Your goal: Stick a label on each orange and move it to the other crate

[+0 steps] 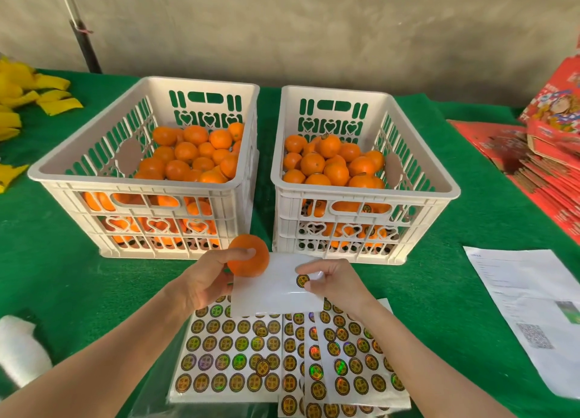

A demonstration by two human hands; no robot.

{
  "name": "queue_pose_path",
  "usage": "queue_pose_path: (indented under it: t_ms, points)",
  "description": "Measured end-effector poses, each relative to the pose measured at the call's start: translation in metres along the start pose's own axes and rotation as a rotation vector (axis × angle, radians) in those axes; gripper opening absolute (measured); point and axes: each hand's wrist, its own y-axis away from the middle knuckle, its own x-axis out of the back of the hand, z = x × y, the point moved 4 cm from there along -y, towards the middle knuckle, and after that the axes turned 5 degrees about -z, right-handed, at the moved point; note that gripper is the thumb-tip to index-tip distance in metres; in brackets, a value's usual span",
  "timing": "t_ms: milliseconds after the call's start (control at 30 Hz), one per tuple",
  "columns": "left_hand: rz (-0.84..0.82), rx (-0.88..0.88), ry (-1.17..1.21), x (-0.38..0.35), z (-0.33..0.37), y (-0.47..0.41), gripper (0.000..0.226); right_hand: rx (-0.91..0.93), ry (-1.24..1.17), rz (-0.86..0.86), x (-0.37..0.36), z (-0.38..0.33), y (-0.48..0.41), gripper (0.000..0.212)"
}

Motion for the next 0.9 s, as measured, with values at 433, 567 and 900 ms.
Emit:
queue_pose_path:
  t_ms: [433, 567, 900]
  points:
    - [-0.06, 0.086, -0.258, -0.004, -0.004, 0.001, 0.075, 0.017, -0.079, 0.347, 0.027, -0.009, 0.011, 0.022]
    - [-0.029, 0.004, -0.525, -0.007, 0.004, 0.002, 0.071, 0.104, -0.067, 0.416, 0.028, -0.029, 0.015, 0.025]
    - [-0.256, -0.221, -0.189, -0.038, 0.033, 0.009, 0.08, 0.238, -0.415, 0.402, 0.011, -0.072, 0.017, 0.022]
